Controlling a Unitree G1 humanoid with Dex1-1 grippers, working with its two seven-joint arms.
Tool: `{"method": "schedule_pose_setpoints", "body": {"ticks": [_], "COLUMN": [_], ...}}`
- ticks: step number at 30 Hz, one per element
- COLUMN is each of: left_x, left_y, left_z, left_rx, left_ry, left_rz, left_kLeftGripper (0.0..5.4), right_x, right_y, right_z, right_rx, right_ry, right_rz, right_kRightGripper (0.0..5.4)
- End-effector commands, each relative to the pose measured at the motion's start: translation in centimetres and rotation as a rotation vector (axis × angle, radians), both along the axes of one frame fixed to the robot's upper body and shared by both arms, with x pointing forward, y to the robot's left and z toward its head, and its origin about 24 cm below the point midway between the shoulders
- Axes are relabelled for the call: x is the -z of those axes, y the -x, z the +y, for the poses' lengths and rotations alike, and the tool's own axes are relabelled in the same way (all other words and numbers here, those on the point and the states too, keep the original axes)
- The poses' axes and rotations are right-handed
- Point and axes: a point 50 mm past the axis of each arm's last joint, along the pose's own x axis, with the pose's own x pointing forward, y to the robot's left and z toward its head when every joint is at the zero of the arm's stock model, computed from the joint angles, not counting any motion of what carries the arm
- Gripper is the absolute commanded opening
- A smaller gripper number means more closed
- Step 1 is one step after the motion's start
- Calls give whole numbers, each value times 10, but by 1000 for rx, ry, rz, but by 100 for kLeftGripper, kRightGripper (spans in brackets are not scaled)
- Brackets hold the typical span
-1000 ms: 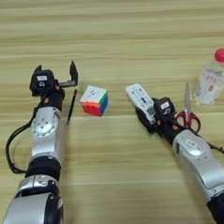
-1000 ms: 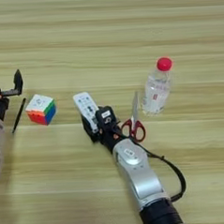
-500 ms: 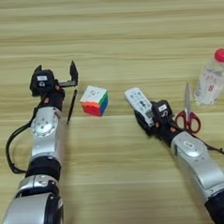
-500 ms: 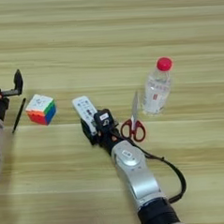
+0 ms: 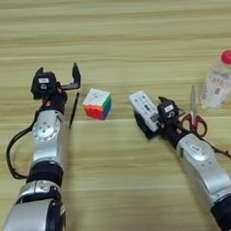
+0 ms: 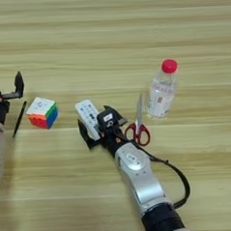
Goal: Move the objects on the table
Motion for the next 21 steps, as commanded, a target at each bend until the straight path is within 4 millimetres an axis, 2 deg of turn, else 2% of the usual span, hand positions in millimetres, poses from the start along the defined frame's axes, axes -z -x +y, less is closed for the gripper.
{"method": "schedule_pose_setpoints", "body": {"ticks": [1,9,21], "left_x": [-3,-2,-2], "left_y": [-2,-3,-3], "left_z": [-4,-5,-6], "left_rx": [8,9,9], "left_ry": [-10,-9,-9], "left_rz": [-14,-11,-9], "left_kLeftGripper": [540,540,540], "right_x": [-9,-20,-69], "right_y": [-5,-7,-1], "right_z": [-4,-11,-30], "right_rx": [11,28,77], "right_ry": [-27,-31,-70], "right_rz": [-61,-137,-349], "right_kRightGripper": [536,536,536]}}
